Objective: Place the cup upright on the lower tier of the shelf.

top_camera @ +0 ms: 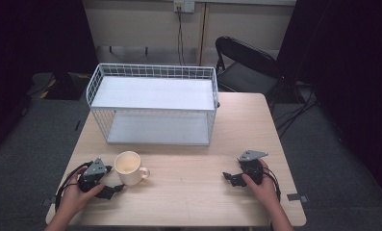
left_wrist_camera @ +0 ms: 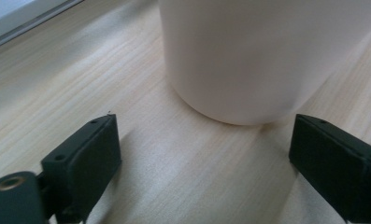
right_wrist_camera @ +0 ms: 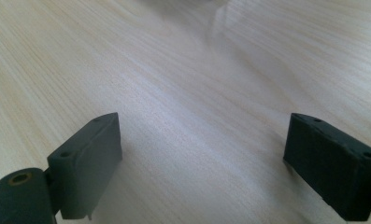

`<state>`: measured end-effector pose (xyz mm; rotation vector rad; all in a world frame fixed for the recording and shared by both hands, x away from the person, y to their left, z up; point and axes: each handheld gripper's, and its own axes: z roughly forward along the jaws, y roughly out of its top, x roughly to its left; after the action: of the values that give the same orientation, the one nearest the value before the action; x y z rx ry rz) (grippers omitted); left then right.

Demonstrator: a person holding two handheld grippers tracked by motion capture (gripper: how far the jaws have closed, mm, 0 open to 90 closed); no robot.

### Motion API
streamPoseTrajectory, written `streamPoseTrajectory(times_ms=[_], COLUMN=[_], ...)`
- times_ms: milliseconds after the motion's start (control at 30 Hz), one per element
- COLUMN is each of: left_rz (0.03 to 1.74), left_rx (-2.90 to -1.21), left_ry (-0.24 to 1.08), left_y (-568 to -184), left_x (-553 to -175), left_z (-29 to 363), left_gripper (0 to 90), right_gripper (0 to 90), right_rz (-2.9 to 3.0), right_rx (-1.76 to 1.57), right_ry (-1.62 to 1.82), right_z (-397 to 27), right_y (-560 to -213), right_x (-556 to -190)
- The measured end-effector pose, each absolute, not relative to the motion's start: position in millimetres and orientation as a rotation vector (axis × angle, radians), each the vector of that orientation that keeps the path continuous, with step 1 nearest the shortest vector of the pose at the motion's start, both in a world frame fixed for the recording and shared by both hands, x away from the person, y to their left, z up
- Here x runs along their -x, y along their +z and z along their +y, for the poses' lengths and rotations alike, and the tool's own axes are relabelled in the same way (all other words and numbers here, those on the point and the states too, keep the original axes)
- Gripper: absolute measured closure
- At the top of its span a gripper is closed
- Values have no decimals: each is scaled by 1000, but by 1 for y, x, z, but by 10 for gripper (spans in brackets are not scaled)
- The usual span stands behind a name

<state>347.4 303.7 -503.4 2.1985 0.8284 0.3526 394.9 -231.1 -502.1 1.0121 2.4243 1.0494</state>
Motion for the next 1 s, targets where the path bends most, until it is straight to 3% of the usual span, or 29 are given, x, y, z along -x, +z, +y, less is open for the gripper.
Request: streamPoseTrajectory(times_ms=[233,367,1000], left_rz=[831,899,828], left_rx=[-2244,-2218,-2214], left_ry=[326,264,221], left_y=[-499,-493,-458], left_x=[-348,-345,-329], left_z=[303,306,297], left_gripper=[83,186,183], right_gripper=[105,105,105], right_rz=[2425,2424,2424], right_rx=[-1010,-1013,-1012], right_ry=[1049,1049,1049], right_z=[-231,-231,-231], right_y=[-502,-502,-502], right_x=[-395,-395,-395])
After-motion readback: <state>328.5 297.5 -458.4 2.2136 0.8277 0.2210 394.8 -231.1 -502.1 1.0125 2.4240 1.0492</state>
